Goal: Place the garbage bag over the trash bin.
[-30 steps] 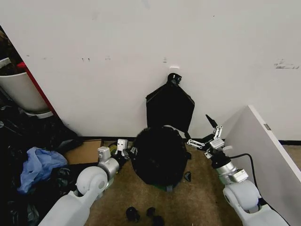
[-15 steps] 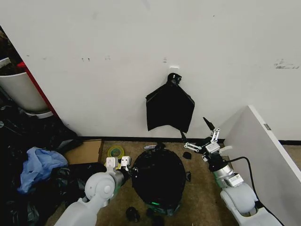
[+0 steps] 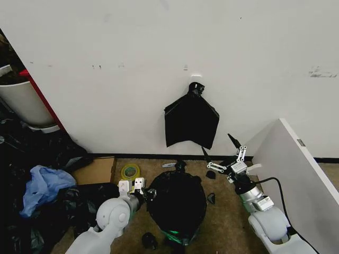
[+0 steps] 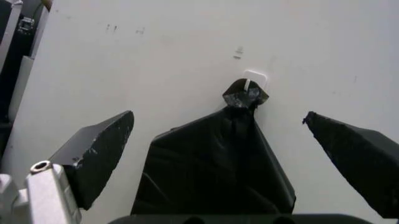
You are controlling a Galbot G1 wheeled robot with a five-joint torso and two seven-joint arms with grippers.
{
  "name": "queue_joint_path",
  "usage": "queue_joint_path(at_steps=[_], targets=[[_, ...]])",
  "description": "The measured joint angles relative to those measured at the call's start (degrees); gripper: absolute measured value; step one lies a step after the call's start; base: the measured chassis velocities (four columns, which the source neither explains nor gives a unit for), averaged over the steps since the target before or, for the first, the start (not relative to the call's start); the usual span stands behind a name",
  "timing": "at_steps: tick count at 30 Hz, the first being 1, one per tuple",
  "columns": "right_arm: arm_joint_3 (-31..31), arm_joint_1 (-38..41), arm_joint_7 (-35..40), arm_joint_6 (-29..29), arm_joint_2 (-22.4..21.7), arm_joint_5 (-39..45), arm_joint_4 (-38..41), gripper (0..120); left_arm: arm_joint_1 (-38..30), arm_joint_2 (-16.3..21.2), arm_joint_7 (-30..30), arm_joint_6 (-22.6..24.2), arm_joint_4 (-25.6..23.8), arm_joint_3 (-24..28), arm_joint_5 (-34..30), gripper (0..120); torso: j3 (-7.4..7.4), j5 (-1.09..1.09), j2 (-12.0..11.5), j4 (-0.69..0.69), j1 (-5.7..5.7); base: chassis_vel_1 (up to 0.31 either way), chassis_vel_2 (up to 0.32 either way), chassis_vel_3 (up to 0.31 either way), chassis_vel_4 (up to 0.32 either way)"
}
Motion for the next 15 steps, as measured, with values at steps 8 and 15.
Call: queue_joint_path(at_steps=[8,15], targets=[[0.1,-0.2,3.7,-4.6,0.0,2.3,0.5,100,2.3,3.5,-8.1,0.4,-10.0,-1.4,0.6,85,0.00,0.00,0.0,0.01,0.00,0.000,0.000,0.000,0.000],[0.2,0.1,6.7,-7.2,0.3,2.9,0.8,100,2.1,5.1,-10.5,-0.4,-12.8,-2.0,-2.6,100,0.00,0.00,0.0,0.01,0.00,0.000,0.000,0.000,0.000]])
